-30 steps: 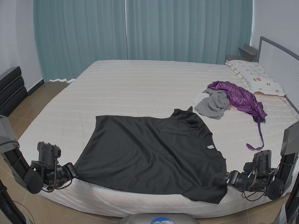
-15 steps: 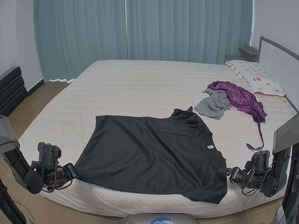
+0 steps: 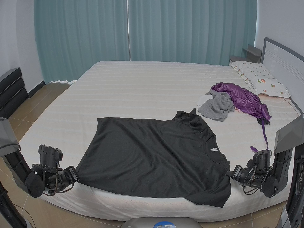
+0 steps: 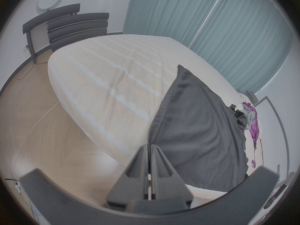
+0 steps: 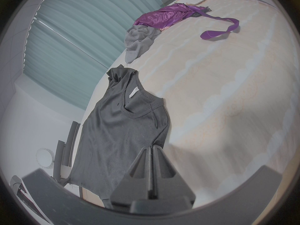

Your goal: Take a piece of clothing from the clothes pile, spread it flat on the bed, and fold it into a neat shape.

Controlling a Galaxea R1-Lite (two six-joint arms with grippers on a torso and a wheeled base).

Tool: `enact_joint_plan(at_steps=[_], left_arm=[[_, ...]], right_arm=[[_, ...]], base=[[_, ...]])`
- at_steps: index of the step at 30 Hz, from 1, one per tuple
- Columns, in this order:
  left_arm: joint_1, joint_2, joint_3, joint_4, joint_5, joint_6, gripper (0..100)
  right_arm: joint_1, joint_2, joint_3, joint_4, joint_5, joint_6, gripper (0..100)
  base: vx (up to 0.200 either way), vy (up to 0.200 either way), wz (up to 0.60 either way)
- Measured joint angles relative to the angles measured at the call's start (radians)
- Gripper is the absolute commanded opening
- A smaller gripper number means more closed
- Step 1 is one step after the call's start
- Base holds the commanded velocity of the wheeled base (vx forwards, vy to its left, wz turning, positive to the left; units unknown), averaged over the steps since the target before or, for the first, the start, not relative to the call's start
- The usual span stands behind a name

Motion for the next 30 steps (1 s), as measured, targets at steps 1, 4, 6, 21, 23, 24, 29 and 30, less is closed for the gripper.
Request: enact_joint_plan(at_steps=[1,4,6,21,23,24,29,30], left_arm=[[0.0,0.0,0.0,0.0,0.0,0.0,0],[0.0,0.001,0.0,0.0,0.0,0.0,0],[0.0,0.002,0.0,0.0,0.0,0.0,0],[0.001,0.002,0.0,0.0,-0.001,0.0,0],[0.001,0.002,0.0,0.0,-0.001,0.0,0],[0.0,0.002,0.0,0.0,-0.001,0.0,0],[0.0,0.003,0.0,0.0,-0.001,0.0,0],[0.0,0.003,0.0,0.0,-0.001,-0.001,0]], right_arm=[[-0.001,0.0,-0.003,0.0,0.0,0.0,0],[-0.005,-0.002,-0.015,0.0,0.0,0.0,0],[-0.008,-0.003,-0.029,-0.001,-0.002,0.0,0],[-0.024,-0.008,-0.205,0.016,-0.033,0.001,0],[-0.023,-0.001,-0.235,0.019,-0.038,0.0,0],[-0.023,0.002,-0.247,0.021,-0.039,0.0,0],[-0.023,0.024,-0.302,0.045,-0.041,-0.001,0],[-0.023,0.029,-0.315,0.048,-0.043,-0.001,0]], base=[[0.0,0.0,0.0],[0.0,0.0,0.0],[0.0,0.0,0.0],[0.0,0.0,0.0],[0.0,0.0,0.0],[0.0,0.0,0.0],[0.0,0.0,0.0],[0.0,0.0,0.0]])
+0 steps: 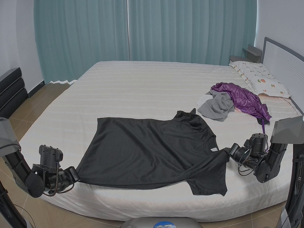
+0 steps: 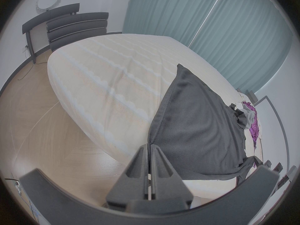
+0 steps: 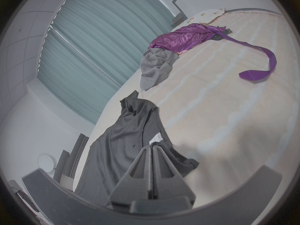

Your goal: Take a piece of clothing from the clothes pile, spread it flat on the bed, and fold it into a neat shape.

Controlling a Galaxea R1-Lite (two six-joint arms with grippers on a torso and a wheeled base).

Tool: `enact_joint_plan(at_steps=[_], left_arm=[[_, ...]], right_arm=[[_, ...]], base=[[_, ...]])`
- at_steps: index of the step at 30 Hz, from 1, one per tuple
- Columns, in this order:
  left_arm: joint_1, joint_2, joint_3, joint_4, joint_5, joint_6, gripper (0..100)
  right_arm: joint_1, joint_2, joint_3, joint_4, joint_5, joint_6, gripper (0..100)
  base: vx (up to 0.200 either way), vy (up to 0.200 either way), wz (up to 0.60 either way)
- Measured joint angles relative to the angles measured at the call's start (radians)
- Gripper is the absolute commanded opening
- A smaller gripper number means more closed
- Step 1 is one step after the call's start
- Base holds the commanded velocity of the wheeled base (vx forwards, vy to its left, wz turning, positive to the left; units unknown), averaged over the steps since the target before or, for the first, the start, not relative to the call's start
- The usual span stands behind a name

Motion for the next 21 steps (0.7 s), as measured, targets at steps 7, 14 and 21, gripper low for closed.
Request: enact_joint_plan(at_steps=[7,14,21], left_arm=[[-0.005,0.0,0.0,0.0,0.0,-0.001,0],[-0.007,0.001,0.0,0.0,0.0,-0.001,0],[-0.008,0.001,0.0,0.0,0.0,-0.001,0]], right_arm=[[-0.002,0.054,-0.087,0.009,-0.035,0.0,100],[0.001,0.071,-0.092,-0.004,-0.036,0.002,100],[-0.012,0.003,0.018,-0.02,-0.017,0.003,100]], base=[[0.0,0.0,0.0],[0.0,0.0,0.0],[0.0,0.0,0.0]])
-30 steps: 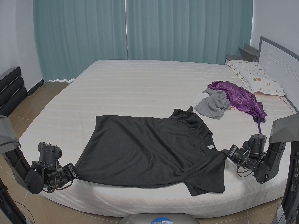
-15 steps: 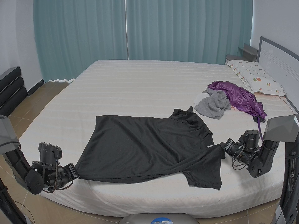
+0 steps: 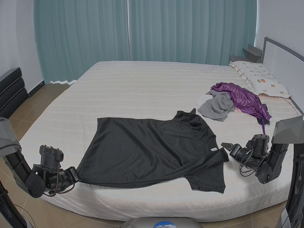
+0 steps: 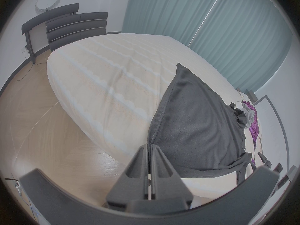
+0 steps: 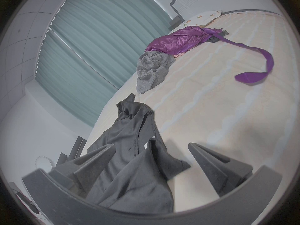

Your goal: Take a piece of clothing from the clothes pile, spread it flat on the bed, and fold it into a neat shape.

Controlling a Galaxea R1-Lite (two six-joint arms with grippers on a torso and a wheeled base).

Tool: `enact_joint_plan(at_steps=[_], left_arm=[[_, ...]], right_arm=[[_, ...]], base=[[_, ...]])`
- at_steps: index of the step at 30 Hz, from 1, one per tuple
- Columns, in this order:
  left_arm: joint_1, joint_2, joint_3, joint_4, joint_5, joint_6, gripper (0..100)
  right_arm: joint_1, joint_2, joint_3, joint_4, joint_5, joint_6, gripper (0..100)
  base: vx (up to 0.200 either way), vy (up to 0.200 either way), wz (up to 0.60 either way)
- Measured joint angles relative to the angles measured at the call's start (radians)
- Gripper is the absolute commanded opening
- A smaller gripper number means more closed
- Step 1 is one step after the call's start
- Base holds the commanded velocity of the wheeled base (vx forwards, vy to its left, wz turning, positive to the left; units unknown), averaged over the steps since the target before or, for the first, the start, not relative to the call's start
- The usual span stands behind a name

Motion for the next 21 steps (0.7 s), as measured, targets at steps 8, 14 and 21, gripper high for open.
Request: enact_joint_plan(at_steps=[8,14,21], left_arm=[[-0.001,0.0,0.001,0.0,0.0,0.0,0],[-0.001,0.0,0.005,-0.001,-0.001,0.0,0],[-0.008,-0.002,0.009,0.0,-0.001,0.0,0]], right_arm=[[-0.006,-0.09,0.206,-0.099,0.06,-0.003,100],[-0.005,-0.128,0.37,-0.159,0.119,-0.01,100],[0.02,-0.136,0.454,-0.161,0.145,-0.011,100]], base=[[0.0,0.0,0.0],[0.0,0.0,0.0],[0.0,0.0,0.0]])
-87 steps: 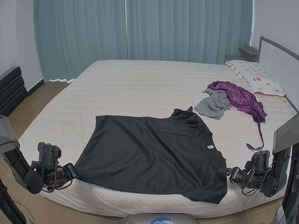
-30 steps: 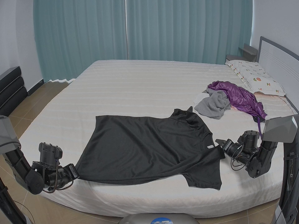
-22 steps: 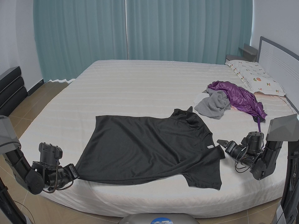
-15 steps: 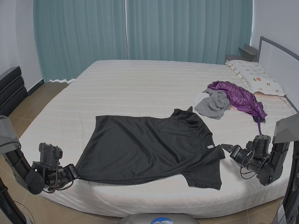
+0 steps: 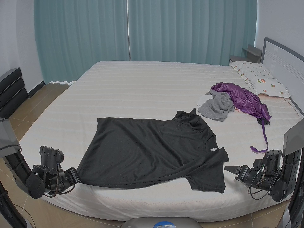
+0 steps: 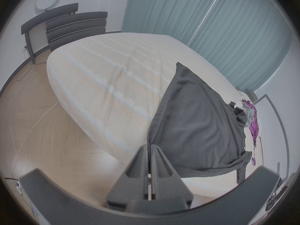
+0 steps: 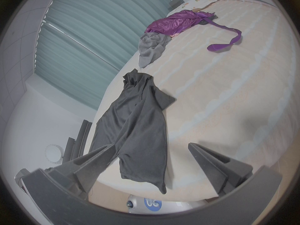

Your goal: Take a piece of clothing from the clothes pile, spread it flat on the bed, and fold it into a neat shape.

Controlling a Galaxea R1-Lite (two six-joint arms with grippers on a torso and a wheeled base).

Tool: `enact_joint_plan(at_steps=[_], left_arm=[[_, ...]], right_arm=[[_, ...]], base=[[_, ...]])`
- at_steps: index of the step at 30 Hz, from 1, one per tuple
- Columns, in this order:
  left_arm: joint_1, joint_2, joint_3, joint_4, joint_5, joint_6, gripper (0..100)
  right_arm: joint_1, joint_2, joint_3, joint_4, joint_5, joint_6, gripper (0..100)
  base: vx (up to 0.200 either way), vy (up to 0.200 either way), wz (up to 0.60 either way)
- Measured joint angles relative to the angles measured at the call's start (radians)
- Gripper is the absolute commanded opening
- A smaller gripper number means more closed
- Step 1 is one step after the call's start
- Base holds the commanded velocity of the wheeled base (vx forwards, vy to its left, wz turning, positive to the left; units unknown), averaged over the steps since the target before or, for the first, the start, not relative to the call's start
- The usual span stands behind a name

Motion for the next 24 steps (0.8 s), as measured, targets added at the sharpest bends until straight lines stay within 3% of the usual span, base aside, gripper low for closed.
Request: enact_joint_plan(at_steps=[9,24], left_arm=[[-0.004,-0.001,0.001,0.0,0.0,0.0,0],[-0.004,-0.001,0.001,0.0,0.0,0.0,0]], right_arm=[[0.051,0.033,0.018,0.0,-0.005,-0.002,100],[0.061,0.061,0.01,0.0,-0.011,-0.004,100]], base=[[0.0,0.0,0.0],[0.0,0.0,0.0]])
